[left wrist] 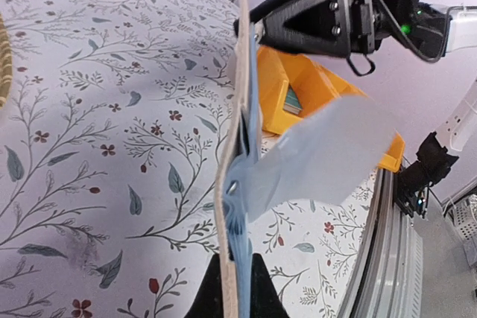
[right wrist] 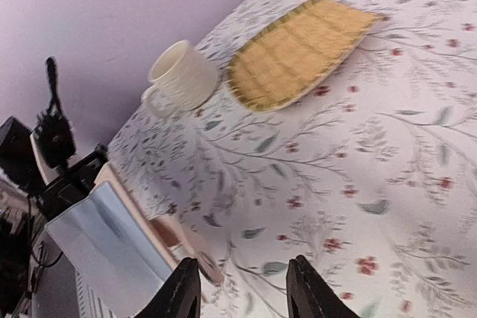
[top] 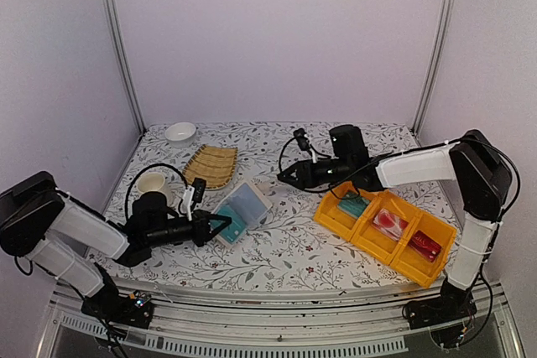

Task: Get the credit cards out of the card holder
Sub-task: Adjust the card slot in the card holder.

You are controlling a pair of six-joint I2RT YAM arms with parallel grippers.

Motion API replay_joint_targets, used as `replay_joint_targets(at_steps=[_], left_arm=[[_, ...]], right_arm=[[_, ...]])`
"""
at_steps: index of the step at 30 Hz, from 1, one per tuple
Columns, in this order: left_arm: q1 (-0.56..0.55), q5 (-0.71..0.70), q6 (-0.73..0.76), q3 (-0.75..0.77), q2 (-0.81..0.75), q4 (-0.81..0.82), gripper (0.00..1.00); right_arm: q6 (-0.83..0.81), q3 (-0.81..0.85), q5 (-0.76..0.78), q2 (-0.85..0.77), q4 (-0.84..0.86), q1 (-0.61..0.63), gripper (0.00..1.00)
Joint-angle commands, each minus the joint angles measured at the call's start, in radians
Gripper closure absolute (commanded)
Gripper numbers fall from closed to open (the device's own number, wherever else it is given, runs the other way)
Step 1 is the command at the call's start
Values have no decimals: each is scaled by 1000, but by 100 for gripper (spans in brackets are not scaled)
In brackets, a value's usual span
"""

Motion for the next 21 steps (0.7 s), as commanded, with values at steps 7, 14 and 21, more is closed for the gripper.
replay_joint_targets(at_steps=[7, 14, 21], left_arm=[[1, -319, 105, 268, -135, -696, 100], [-36, -531, 173, 630, 11, -1195, 100], [-112, -1290, 199, 1007, 245, -1927, 100]], right_arm=[[-375, 40, -6, -256, -183, 146, 58], [-358, 148, -389, -51, -56, 267, 63], [-296, 35, -312, -126, 68, 263, 62]])
